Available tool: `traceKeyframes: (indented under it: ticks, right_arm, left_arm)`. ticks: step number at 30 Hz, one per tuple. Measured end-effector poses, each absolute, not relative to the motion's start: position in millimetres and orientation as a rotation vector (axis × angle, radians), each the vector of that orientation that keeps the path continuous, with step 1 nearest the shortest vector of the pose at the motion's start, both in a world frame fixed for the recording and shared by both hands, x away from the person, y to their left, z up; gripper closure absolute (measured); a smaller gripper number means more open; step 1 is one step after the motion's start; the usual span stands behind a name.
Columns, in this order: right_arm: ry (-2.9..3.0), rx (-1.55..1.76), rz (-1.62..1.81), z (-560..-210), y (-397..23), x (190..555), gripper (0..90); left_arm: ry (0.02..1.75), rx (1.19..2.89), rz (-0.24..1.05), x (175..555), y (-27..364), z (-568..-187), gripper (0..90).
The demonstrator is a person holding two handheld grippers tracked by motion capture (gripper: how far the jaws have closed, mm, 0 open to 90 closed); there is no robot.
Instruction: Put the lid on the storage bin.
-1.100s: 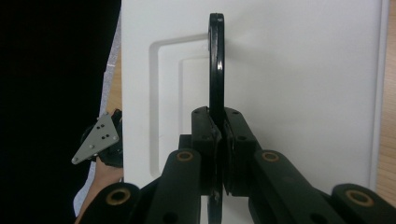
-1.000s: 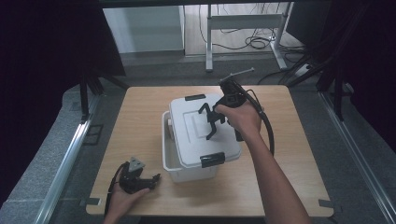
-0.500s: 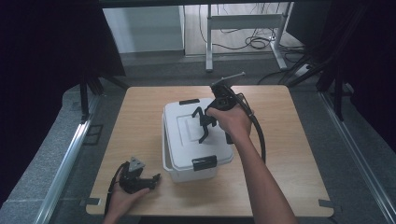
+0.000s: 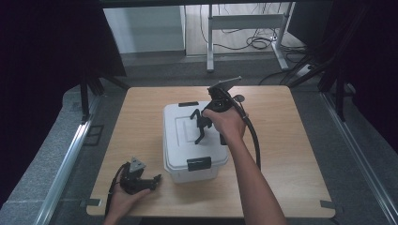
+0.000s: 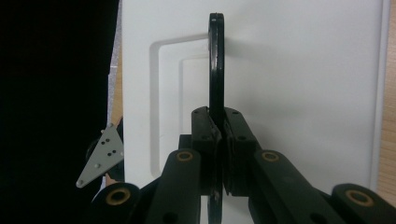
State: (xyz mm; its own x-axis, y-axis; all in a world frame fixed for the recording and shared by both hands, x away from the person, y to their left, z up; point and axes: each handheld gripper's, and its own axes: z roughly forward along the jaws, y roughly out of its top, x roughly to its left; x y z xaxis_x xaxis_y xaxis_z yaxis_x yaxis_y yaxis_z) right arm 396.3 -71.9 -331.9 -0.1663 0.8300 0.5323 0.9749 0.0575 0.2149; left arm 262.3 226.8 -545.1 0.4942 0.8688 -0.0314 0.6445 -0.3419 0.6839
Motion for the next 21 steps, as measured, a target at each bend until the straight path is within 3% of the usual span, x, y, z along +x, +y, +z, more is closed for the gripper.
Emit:
traceKeyframes:
  ticks: [21]
  right_arm:
    - [-2.058, -1.854, -0.746, -349.7, -57.6, 400.7, 85.1]
  left_arm:
    - [1.242, 2.097, 0.449, 262.1, 226.6, -545.1, 12.3]
